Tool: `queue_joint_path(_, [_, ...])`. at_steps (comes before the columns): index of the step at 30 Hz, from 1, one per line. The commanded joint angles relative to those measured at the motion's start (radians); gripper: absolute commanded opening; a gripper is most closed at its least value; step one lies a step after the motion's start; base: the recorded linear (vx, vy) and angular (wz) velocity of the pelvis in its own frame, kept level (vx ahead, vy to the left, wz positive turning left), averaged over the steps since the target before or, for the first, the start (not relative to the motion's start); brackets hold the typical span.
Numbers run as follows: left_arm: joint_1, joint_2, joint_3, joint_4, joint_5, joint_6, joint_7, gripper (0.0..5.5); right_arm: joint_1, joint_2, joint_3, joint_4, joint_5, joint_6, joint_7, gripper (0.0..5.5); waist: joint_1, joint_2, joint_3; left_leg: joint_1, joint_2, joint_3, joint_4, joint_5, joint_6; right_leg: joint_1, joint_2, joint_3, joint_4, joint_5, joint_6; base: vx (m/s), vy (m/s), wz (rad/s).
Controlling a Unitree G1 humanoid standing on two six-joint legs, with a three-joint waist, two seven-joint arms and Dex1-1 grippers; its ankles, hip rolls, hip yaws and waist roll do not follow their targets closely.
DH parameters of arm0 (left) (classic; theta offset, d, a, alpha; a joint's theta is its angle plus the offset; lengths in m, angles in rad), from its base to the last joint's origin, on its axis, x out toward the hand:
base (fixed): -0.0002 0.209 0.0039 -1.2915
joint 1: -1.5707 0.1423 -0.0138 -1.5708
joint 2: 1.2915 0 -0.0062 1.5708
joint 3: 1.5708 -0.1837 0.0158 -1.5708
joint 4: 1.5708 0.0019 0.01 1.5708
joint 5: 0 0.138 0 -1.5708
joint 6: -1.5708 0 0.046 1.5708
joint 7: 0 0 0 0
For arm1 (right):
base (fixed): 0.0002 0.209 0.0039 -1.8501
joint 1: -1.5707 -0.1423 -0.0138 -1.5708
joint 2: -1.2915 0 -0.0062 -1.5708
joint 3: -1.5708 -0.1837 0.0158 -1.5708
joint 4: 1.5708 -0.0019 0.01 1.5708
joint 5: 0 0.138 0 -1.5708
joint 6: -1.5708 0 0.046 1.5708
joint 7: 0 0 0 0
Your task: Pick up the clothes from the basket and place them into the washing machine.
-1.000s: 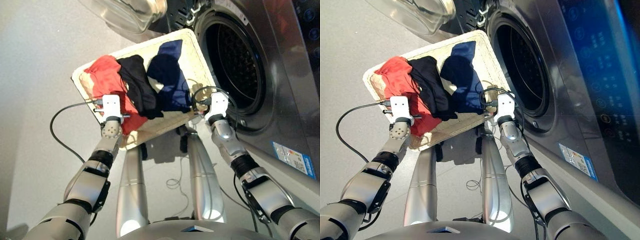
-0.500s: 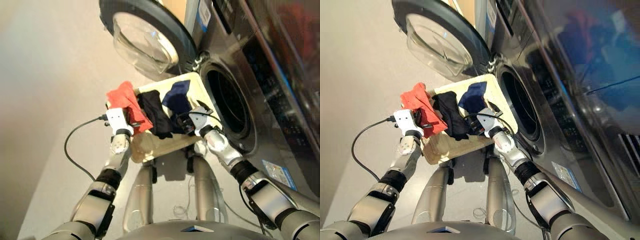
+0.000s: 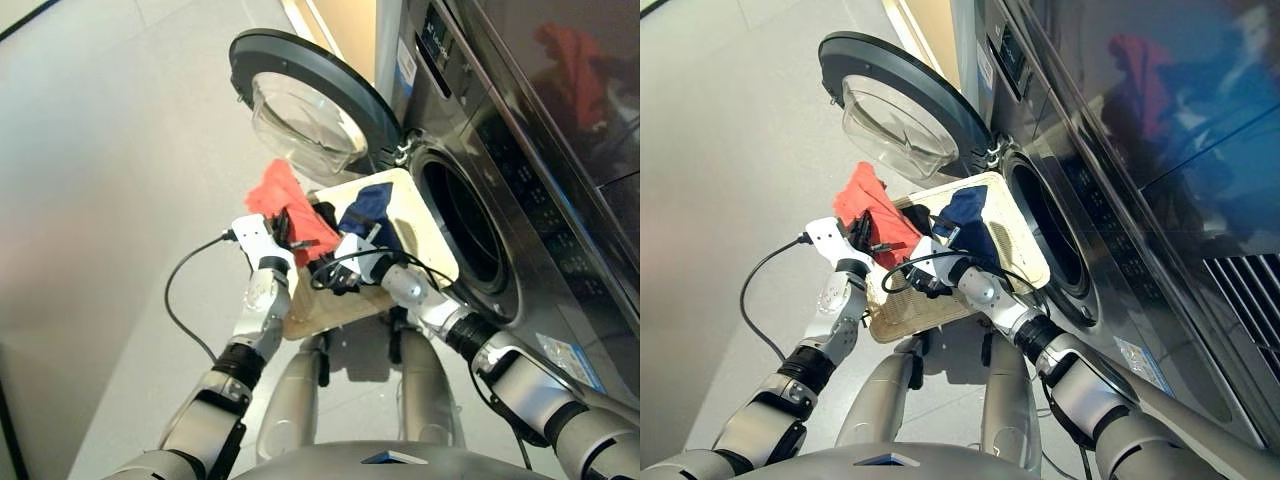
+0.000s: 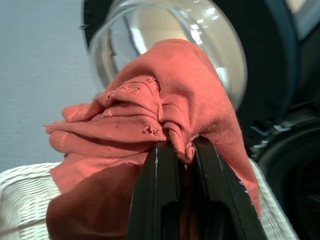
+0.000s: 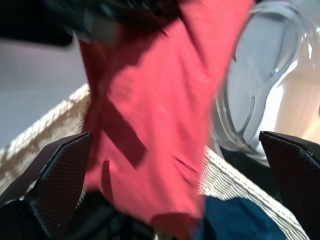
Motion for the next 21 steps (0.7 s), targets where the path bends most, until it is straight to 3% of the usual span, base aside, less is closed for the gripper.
queue_joint_path(1, [-0.02,-0.005,-0.028,-0.134,-0.07,-0.044,-0.053,0.0,-0.095,0.081,0.015,0.022,-0.015,-0.025,-0.018,5.5,0.023,0.033,-0.026,-0.033,-0.022,0.031,-0.017,0.041,0.024,0.032,-0.004,-0.001,-0.166,0.139,0.08,0.0,0.0,0.0])
queue_joint_path(8, [0.007,0.005,-0.076,-0.268,-0.157,-0.017,-0.098,0.0,-0.153,0.097,-0.013,0.076,-0.094,-0.008,-0.08,5.5,0.042,0.056,-0.038,-0.043,-0.031,0.023,-0.021,0.047,0.028,0.024,-0.009,-0.007,-0.171,0.146,0.08,0.0,0.0,0.0])
queue_joint_path(9, [0.007,0.006,-0.076,-0.269,-0.157,-0.017,-0.098,0.0,-0.153,0.098,-0.013,0.076,-0.094,-0.008,-0.08,4.23,0.042,0.056,-0.038,-0.043,-0.031,0.023,-0.021,0.047,0.028,0.024,-0.009,-0.007,-0.171,0.145,0.08,0.0,0.0,0.0])
queue_joint_path(10, [0.009,0.009,-0.083,-0.275,-0.167,-0.01,-0.105,0.0,-0.16,0.099,-0.022,0.077,-0.091,-0.006,-0.085,2.14,0.043,0.057,-0.04,-0.045,-0.032,0.021,-0.021,0.047,0.028,0.021,-0.01,-0.01,-0.171,0.145,0.079,0.0,0.0,0.0])
queue_joint_path(11, [0.013,0.017,-0.091,-0.292,-0.174,-0.003,-0.11,0.0,-0.166,0.101,-0.036,0.082,-0.077,-0.004,-0.094,2.14,0.045,0.057,-0.042,-0.05,-0.033,0.018,-0.019,0.046,0.029,0.016,-0.011,-0.012,-0.168,0.145,0.079,0.0,0.0,0.0])
queue_joint_path(12, [0.013,0.017,-0.091,-0.293,-0.174,-0.003,-0.11,0.0,-0.166,0.101,-0.036,0.083,-0.077,-0.004,-0.094,0.0,0.045,0.057,-0.042,-0.051,-0.033,0.018,-0.019,0.046,0.029,0.015,-0.012,-0.012,-0.167,0.145,0.079,0.0,0.0,0.0])
queue_joint_path(21, [0.037,0.034,-0.056,-0.264,-0.165,-0.003,-0.103,0.0,-0.131,0.069,-0.091,0.046,-0.084,-0.003,-0.148,0.0,0.041,0.044,-0.038,-0.072,-0.04,0.01,-0.009,0.042,0.03,-0.001,-0.015,-0.012,-0.162,0.152,0.078,0.0,0.0,0.0])
